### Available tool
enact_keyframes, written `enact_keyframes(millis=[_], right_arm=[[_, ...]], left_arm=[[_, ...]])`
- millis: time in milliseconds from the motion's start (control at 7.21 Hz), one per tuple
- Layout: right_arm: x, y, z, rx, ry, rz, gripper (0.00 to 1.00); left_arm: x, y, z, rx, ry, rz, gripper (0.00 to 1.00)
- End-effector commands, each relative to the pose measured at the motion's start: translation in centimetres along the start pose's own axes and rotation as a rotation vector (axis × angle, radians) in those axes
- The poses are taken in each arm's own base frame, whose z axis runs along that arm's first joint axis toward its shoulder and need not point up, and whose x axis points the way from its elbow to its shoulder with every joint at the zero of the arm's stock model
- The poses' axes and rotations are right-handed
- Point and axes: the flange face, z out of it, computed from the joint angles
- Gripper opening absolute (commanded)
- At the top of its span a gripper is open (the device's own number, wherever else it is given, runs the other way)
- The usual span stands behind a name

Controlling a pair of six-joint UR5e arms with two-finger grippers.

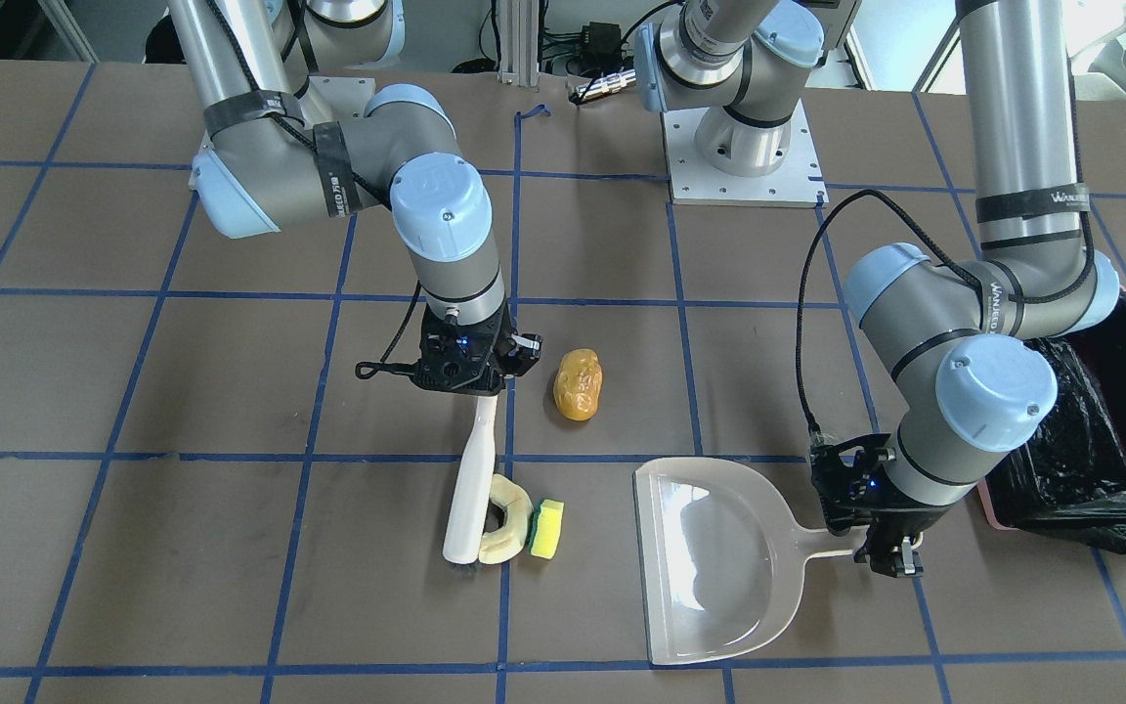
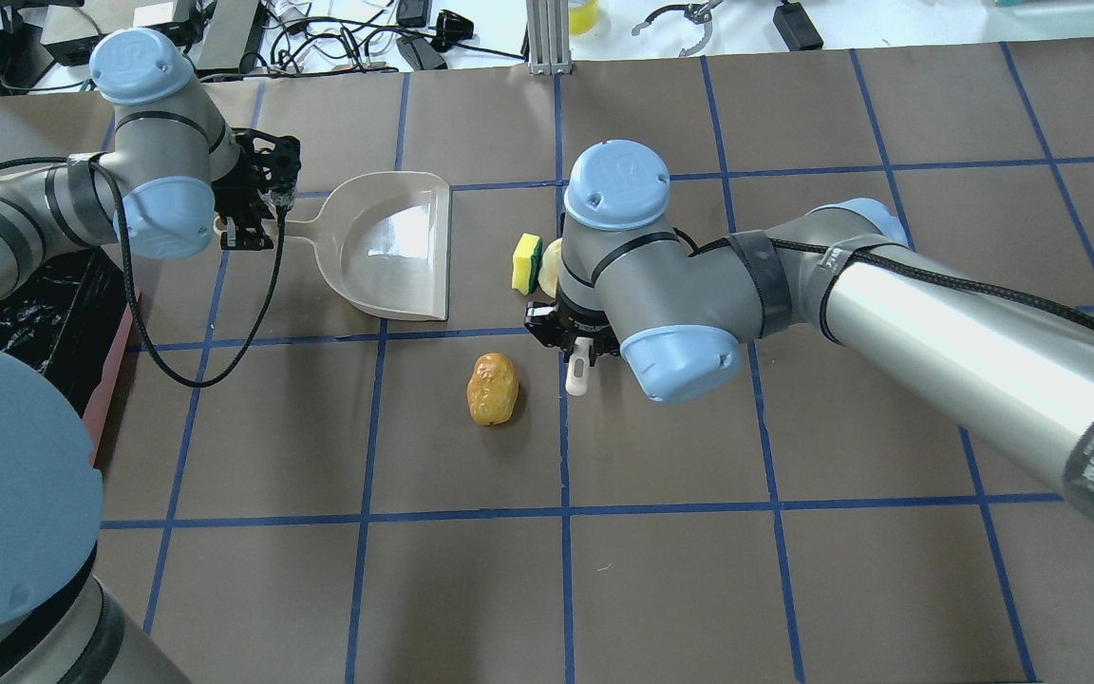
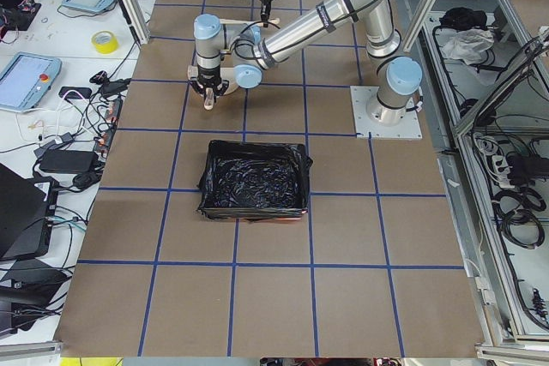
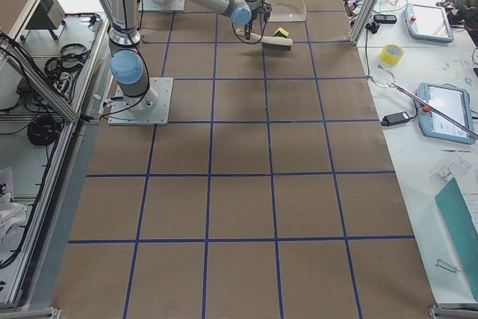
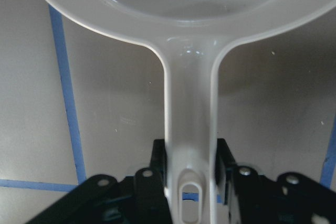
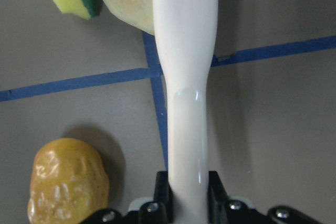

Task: Sweep and dump trash into bin
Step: 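Carry the brush with the right gripper toward the sponge and food pieces, then sweep the sponge and curved piece into the dustpan with the right gripper's brush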

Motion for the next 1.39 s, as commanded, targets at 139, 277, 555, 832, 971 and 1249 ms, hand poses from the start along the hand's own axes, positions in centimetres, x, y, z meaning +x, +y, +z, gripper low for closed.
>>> enact_keyframes(millis=[139,277,555,832,971,1249], right_arm=[[-2.2,0.2,0.7,-0.031,-0.053,-0.008,0.00],[-2.7,0.0,0.7,-0.025,-0.081,-0.012,0.00],[-4.7,-0.9,0.6,-0.010,-0.128,-0.032,0.00],[-9.5,-1.5,0.8,0.021,-0.161,-0.023,0.00],[-11.7,-1.5,1.5,0.031,-0.175,-0.005,0.00],[-14.4,-0.1,2.6,0.032,-0.190,0.012,0.00]], left_arm=[[0.0,0.0,0.0,0.000,-0.001,0.000,0.00],[0.0,0.0,0.0,0.000,-0.001,0.000,0.00],[0.0,0.0,0.0,0.000,-0.001,0.000,0.00],[0.0,0.0,-0.2,0.000,-0.001,0.000,0.00],[0.0,-0.1,-0.3,-0.001,-0.004,0.001,0.00],[0.0,-0.1,-0.3,-0.001,-0.004,0.001,0.00]])
